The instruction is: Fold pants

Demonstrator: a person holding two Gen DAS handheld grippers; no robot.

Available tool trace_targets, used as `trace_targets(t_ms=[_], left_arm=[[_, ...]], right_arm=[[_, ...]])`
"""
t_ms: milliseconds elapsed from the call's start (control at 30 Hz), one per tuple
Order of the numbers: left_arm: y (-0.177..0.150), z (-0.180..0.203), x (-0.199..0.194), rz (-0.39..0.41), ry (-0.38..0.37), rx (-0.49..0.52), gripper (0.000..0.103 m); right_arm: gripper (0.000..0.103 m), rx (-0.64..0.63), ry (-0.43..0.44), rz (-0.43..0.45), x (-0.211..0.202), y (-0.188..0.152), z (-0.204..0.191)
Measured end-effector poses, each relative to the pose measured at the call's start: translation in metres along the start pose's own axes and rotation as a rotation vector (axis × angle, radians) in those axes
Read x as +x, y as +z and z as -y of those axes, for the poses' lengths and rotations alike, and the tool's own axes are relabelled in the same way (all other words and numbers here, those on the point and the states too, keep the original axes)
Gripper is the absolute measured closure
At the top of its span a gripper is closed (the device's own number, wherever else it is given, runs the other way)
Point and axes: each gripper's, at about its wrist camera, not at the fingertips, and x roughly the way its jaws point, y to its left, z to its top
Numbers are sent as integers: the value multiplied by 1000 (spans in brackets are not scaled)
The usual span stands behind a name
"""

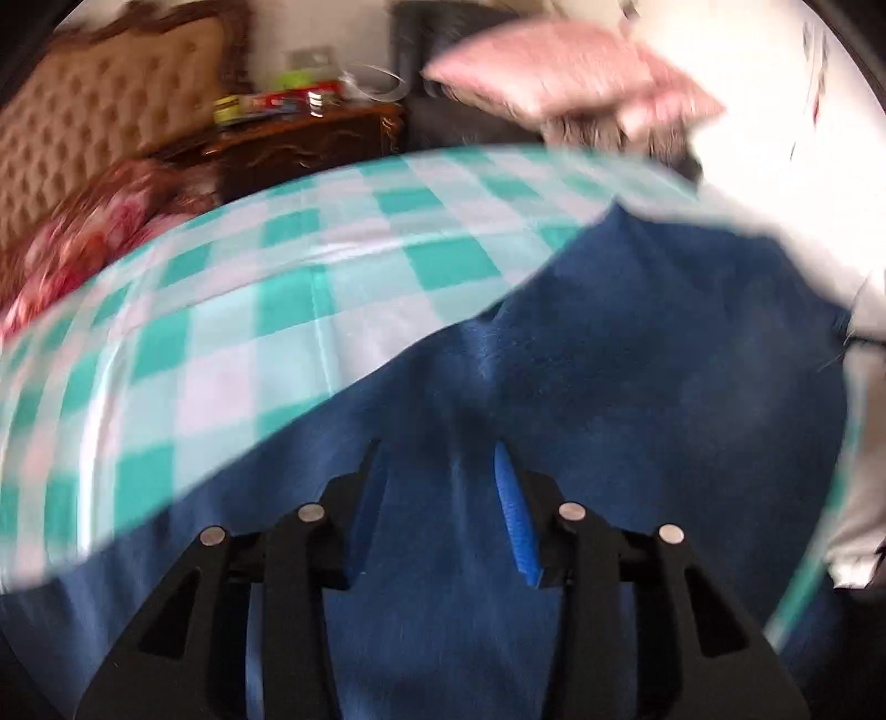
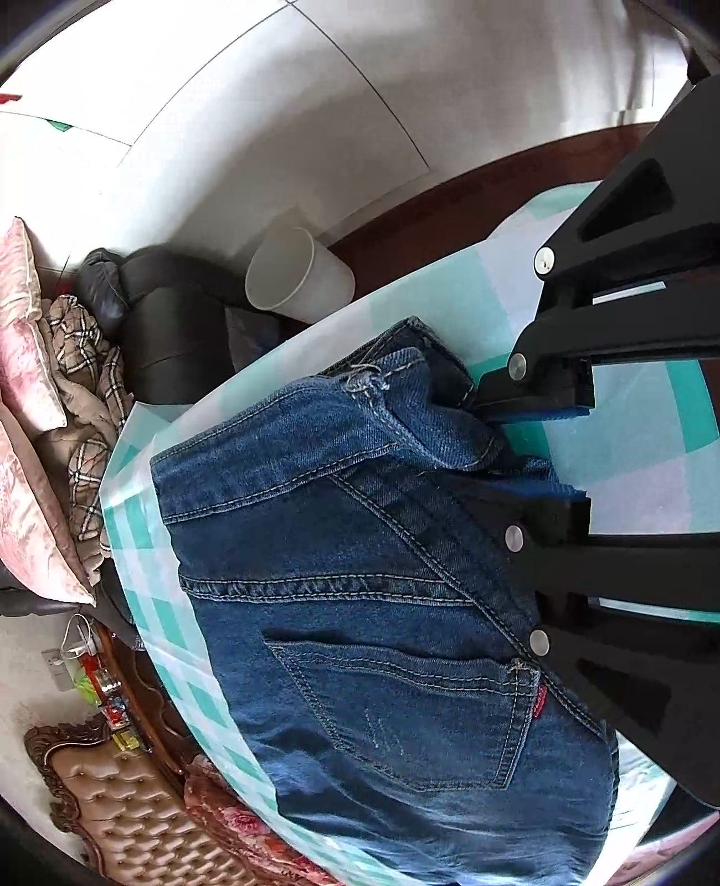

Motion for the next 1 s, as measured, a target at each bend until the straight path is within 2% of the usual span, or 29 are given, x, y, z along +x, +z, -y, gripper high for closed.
trace_targets(t_ms=[33, 67, 100, 133, 167, 267, 300, 333, 367, 400, 433, 467, 500, 533, 600, 667, 733, 767, 833, 900, 967, 1000], left_arm=[[4, -5, 7, 9, 15, 6, 60], [10, -18, 12, 18, 61, -20, 56], [13, -30, 13, 21, 101, -41, 57], [16, -34, 13, 25, 175, -43, 59], [19, -35, 11, 33, 190, -38, 59], [25, -6, -1, 72, -38, -8, 57], [25, 1, 4, 62, -57, 9, 56], [25, 8, 19, 16, -32, 38, 56], [27, 7, 24, 28, -25, 34, 51], [29, -5, 26, 36, -10, -15, 47], [32, -19, 26, 35, 42, -59, 47], [33, -29, 24, 40, 167, -72, 50], [34, -36, 22, 44, 192, -76, 50], [32, -42, 14, 53, 148, -100, 50], [25, -38, -6, 92, 79, -114, 48], [9, -19, -32, 137, 18, -85, 47], [-1, 4, -44, 157, -22, -72, 45], [-14, 16, -52, 167, -39, -64, 44], [-27, 44, -55, 174, -26, -48, 44], [-19, 77, -41, 148, -34, -46, 44], [-16, 91, -34, 122, -59, -83, 46], [-12, 97, -28, 111, -74, -104, 51]], right_arm=[[92, -1, 3, 2, 0, -1, 1], [92, 1, 12, 5, -1, -3, 3], [92, 3, 17, 5, -1, -4, 4], [92, 1, 22, 10, -2, -6, 5], [92, -6, 19, 14, -2, -8, 3], [92, -33, -5, 16, -2, -7, -1], [92, -34, -8, 14, -2, -7, -2], [92, -36, -11, 12, -2, -7, -3], [92, -37, -11, 10, -2, -7, -3], [92, -37, -9, 11, -3, -7, -2], [92, -39, -10, 9, -3, -8, -2], [91, -44, -13, 7, -4, -11, -1], [85, -43, -18, 5, -4, -12, 1], [76, -37, -23, 6, -5, -13, 4], [70, -27, -22, -2, -6, -15, 11], [69, -20, -21, -10, -16, -16, 18], [59, -20, -84, 25, -35, -18, 25], [58, -29, -115, 44, -42, -16, 25], [58, -66, -147, 92, -56, -5, 20], [57, -121, -96, 164, -66, 16, -1], [57, -194, -6, 197, -63, 40, -35], [57, -248, 27, 202, -53, 53, -59]])
